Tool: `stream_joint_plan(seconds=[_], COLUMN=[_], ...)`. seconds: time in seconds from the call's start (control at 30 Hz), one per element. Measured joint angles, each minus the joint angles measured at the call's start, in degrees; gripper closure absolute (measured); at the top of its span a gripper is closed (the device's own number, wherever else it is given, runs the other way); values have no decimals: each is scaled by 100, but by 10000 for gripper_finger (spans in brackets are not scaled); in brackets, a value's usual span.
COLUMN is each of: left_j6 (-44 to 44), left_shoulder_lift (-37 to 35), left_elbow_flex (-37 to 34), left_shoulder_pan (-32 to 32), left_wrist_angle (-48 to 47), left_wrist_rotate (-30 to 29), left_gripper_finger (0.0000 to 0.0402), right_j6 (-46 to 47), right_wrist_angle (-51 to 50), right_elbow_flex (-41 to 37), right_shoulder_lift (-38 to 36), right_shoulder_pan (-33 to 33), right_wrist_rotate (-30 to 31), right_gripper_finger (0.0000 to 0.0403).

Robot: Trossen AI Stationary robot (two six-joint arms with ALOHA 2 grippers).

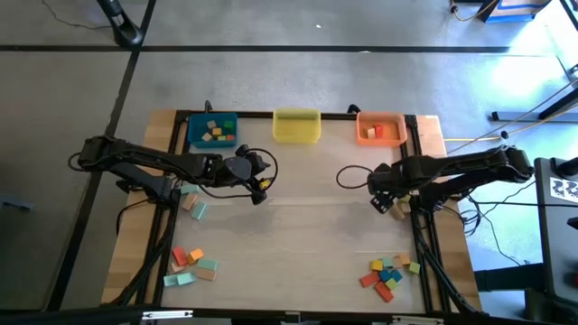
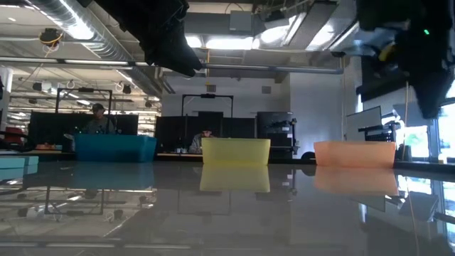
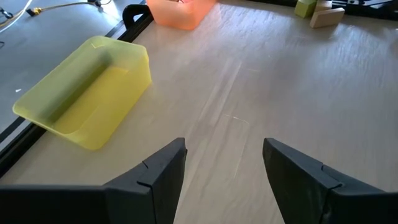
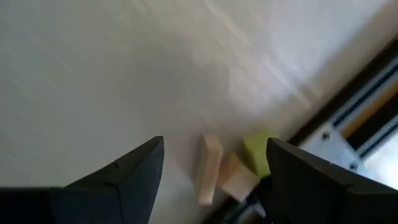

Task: Sort blocks by size
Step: Put the brown rectangle block into the yellow bin

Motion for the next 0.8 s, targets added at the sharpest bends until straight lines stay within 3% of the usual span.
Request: stream_joint_plan(seconds=[0.47, 0.8], left_j6=[2, 24], left_shoulder_lift=[1, 0], left_elbow_flex=[-2, -2], left_shoulder_pan=[0, 0], left_wrist_angle=[13, 15], left_wrist_rotate=[-1, -1], left_gripper_finger=[199, 199], right_j6=[133, 251], right_wrist_angle=[511, 463], right_elbow_flex=[-319, -333], right_shoulder_lift=[592, 1478], right_shoulder_pan=[16, 15], right_wrist_rotate=[-346, -675], right_gripper_finger=[177, 180])
